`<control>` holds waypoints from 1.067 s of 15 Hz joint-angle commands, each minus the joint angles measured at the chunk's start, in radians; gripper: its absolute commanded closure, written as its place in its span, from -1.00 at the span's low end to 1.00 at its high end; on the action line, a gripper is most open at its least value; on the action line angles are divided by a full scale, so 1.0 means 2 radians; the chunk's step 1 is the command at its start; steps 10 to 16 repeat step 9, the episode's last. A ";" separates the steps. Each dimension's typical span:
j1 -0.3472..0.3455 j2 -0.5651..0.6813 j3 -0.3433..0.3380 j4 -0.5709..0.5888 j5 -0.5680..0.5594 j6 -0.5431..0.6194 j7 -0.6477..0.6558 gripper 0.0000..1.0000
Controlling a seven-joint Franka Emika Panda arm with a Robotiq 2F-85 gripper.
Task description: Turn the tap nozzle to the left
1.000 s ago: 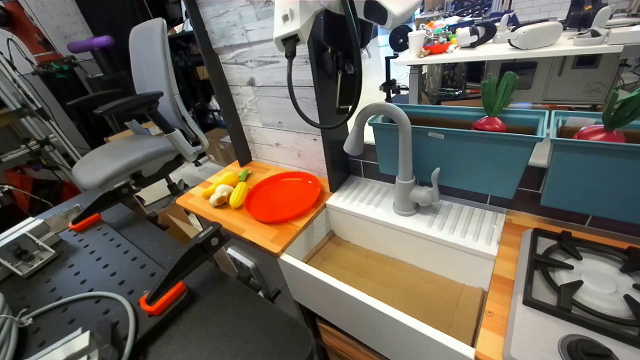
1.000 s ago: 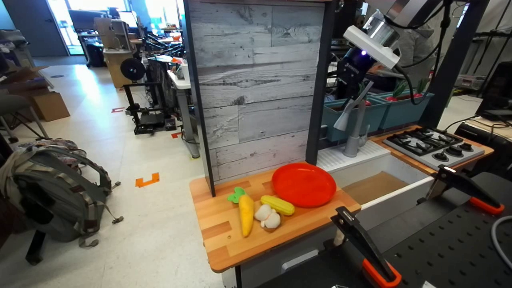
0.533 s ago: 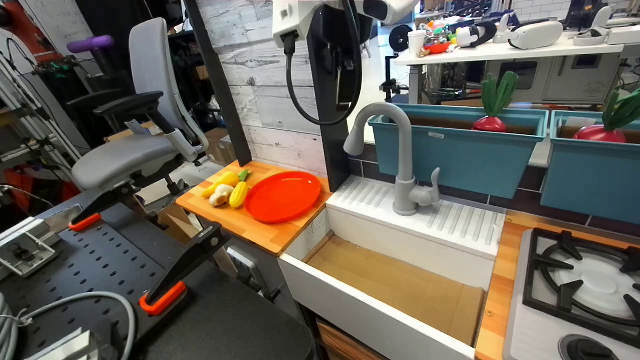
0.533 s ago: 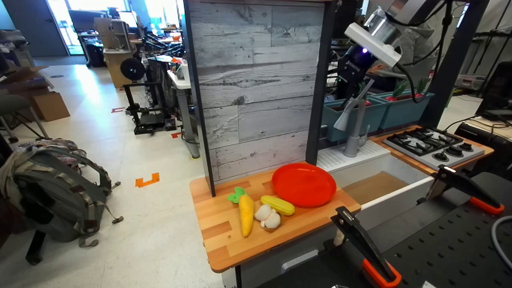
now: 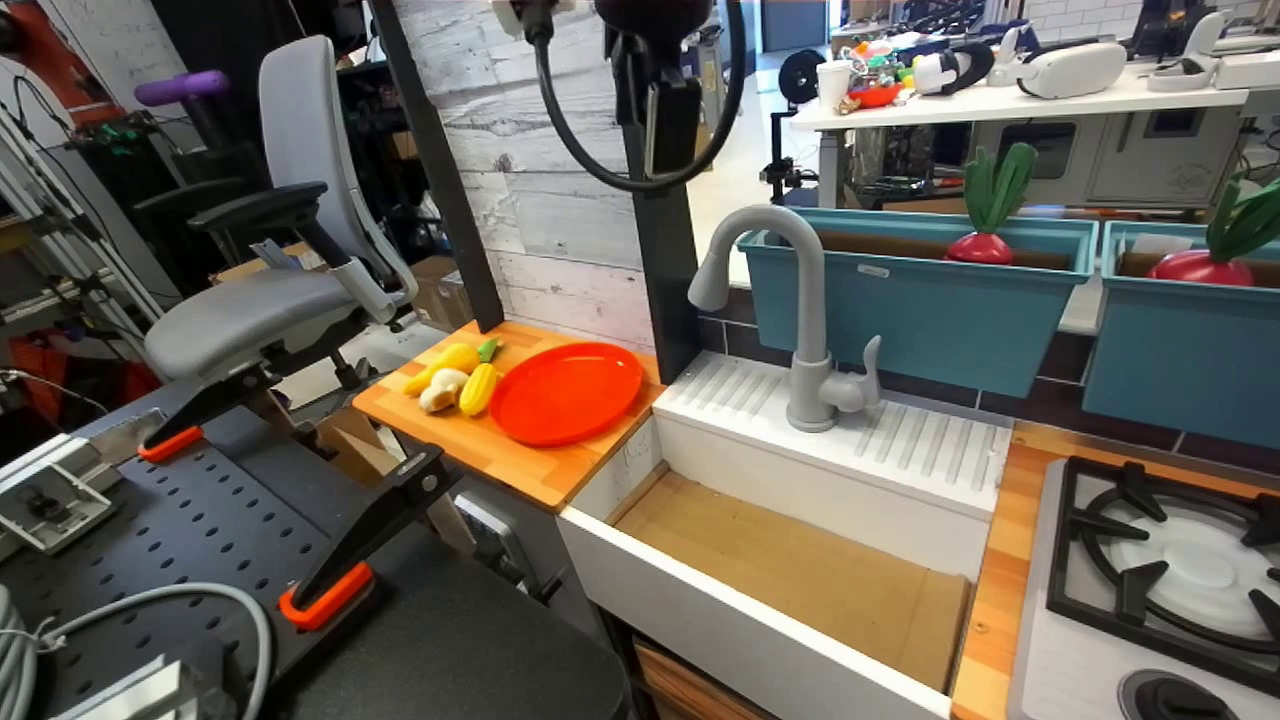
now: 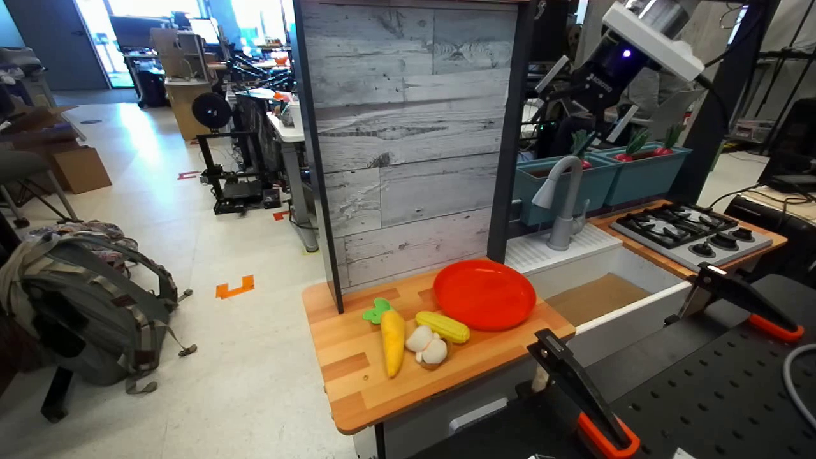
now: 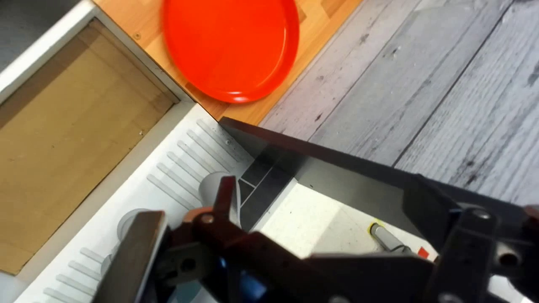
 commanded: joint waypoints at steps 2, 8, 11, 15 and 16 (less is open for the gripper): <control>0.010 -0.089 -0.033 -0.089 -0.050 -0.058 -0.082 -1.00; 0.031 -0.104 -0.037 -0.110 -0.073 -0.057 -0.108 -1.00; 0.039 -0.108 -0.036 -0.116 -0.075 -0.057 -0.108 -1.00; 0.039 -0.108 -0.036 -0.116 -0.075 -0.057 -0.108 -1.00; 0.039 -0.108 -0.036 -0.116 -0.075 -0.057 -0.108 -1.00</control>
